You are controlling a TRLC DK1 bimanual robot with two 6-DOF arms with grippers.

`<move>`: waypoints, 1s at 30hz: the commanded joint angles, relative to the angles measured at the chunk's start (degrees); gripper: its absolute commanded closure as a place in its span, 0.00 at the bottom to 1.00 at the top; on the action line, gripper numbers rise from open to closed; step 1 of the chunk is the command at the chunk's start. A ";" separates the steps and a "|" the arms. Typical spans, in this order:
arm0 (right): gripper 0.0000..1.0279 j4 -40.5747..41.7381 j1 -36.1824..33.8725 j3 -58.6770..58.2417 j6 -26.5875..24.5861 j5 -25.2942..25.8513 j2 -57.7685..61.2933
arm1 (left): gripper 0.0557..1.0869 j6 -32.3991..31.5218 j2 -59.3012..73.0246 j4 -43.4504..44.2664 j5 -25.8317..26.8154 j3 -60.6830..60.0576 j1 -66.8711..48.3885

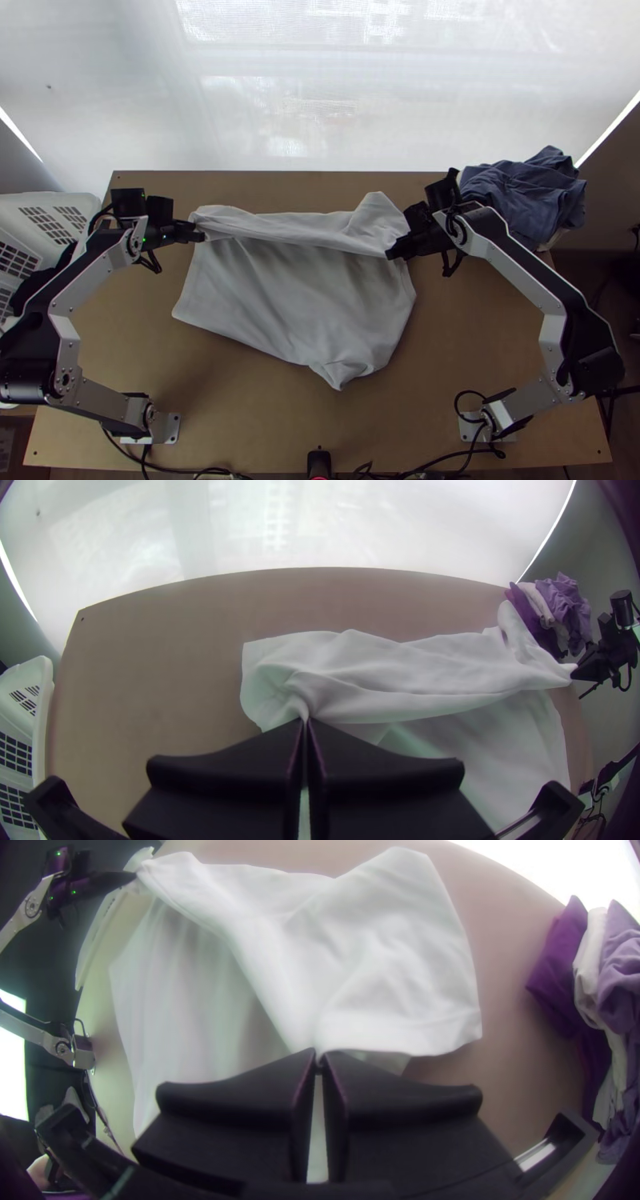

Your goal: Fold the t-shirt

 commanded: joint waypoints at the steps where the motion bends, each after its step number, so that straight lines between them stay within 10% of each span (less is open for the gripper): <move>1: 0.97 0.74 0.38 -2.38 0.04 -0.02 -0.34 | 0.97 0.05 -0.78 0.26 -0.04 -1.96 -0.04; 30: 0.97 5.66 0.29 -9.85 0.04 -0.02 0.19 | 0.97 3.04 -4.12 4.92 -0.12 -14.09 -0.83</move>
